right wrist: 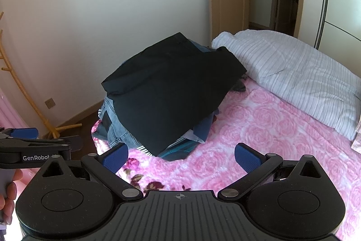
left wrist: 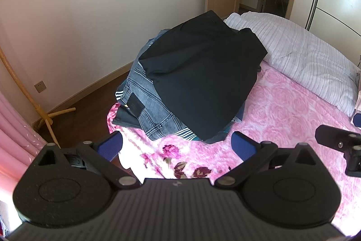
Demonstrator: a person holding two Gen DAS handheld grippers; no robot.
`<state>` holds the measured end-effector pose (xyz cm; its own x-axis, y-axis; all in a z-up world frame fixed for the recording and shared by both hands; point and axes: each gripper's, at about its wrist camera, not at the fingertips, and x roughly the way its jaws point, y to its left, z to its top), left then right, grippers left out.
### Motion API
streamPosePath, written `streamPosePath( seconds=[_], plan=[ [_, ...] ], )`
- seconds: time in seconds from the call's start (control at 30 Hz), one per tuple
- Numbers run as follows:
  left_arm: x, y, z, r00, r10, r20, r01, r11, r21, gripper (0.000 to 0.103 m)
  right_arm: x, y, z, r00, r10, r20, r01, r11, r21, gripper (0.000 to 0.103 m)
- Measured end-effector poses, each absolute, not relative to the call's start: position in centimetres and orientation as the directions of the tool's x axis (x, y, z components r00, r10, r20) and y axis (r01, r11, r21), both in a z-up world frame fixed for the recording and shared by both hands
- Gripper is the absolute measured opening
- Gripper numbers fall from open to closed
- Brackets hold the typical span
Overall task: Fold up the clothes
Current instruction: 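Approach the clothes pile on the bed with both tools open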
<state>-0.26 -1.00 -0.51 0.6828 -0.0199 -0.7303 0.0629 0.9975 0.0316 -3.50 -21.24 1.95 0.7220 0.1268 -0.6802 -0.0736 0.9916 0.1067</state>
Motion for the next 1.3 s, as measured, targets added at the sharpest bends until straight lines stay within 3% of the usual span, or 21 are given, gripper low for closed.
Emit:
streamPosePath(
  seconds=[1.3],
  plan=[
    [-0.6, -3.2, -1.4, 0.657, -0.008, -0.754, 0.073, 0.996, 0.052, 0.101, -3.4, -23.6, 0.9, 0.698, 0.132, -0.704, -0.050, 0.989, 0.136, 0.103]
  ],
)
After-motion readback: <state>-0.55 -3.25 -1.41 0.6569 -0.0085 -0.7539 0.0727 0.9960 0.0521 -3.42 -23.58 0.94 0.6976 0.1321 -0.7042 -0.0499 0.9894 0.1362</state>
